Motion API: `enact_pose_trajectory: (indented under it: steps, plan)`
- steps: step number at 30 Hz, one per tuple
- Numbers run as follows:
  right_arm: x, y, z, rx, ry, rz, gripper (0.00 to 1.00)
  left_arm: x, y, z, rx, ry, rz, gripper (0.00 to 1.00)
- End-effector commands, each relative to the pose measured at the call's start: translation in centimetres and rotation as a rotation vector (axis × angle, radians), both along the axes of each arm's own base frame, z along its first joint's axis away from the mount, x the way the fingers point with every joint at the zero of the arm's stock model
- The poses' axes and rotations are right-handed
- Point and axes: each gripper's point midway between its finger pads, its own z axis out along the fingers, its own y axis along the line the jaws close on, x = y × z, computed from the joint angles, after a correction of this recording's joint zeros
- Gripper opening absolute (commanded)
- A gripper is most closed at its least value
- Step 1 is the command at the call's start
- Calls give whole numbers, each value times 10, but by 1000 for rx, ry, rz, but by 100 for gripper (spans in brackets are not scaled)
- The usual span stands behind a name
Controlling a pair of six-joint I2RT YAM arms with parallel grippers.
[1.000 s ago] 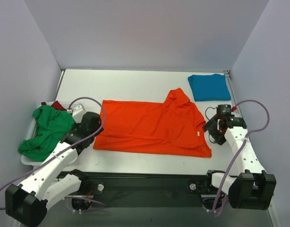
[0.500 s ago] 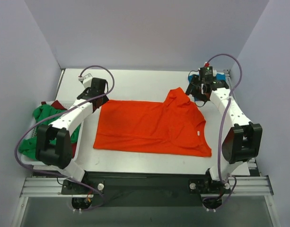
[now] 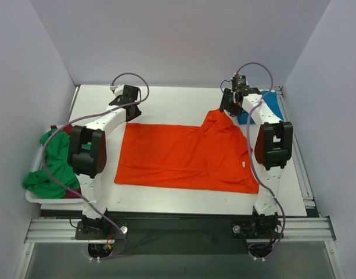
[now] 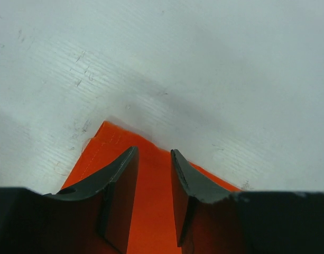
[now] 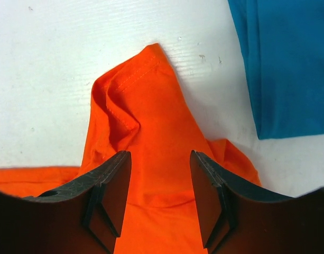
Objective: Fold and stack the t-shirts
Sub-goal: Grap the side of the flattened tshirt furthest away from the robot with both arms
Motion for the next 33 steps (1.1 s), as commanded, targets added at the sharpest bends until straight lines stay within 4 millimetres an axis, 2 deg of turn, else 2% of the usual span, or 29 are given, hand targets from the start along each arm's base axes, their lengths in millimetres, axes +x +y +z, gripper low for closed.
enact_pose_trajectory:
  steps: [1, 5, 10, 22, 33]
  plan:
    - [15, -3, 12, -9, -34, 27, 49, 13, 5, 4, 0, 0, 31, 41]
    - [20, -7, 0, 1, -16, 25, 49, 16, 11, -12, 12, 33, 60, 40]
    - [24, -9, -2, 14, -18, 28, 49, 16, 20, -23, 40, 74, 102, 40]
    - [28, -18, -6, 44, -11, 19, 49, 8, 30, -20, 61, 97, 161, 47]
    - [28, -21, -16, 62, 7, 17, 49, 0, 28, -32, 47, 125, 167, 47]
